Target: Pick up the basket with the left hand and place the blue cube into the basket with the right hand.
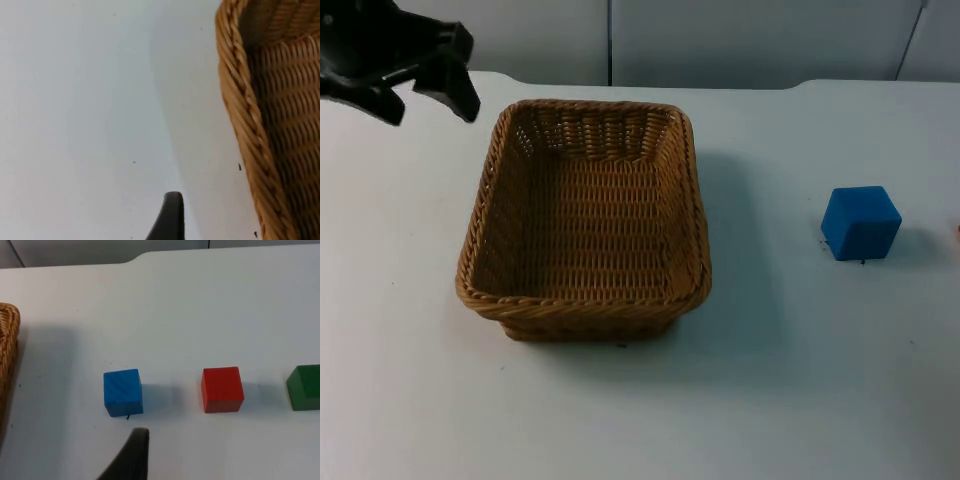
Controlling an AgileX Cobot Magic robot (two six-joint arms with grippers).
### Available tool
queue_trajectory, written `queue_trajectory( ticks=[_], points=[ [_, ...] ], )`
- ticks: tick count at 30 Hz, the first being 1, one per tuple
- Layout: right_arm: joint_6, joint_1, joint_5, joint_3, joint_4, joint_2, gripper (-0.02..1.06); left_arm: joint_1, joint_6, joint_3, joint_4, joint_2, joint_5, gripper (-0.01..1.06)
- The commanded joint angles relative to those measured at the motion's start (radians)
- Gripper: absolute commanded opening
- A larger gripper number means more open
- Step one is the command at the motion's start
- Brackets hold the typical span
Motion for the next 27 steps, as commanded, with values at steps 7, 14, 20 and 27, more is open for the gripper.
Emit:
queue_trajectory(
  ticks=[7, 14, 20, 27],
  points=[
    [-0.006, -0.004, 0.010, -0.009, 0.003, 0.006, 0.99, -0.086, 0.004, -0.013, -0.039, 0.091, -0.036, 0.74],
    [-0.006, -0.004, 0.020, -0.009, 0.003, 0.006, 0.99, -0.090, 0.004, -0.015, -0.076, 0.146, -0.038, 0.74],
    [-0.006, -0.004, 0.020, -0.009, 0.003, 0.006, 0.99, -0.094, 0.004, -0.045, -0.119, 0.195, -0.005, 0.74],
    [-0.006, -0.004, 0.020, -0.009, 0.003, 0.006, 0.99, -0.094, 0.009, -0.055, -0.155, 0.230, 0.005, 0.74]
  ],
)
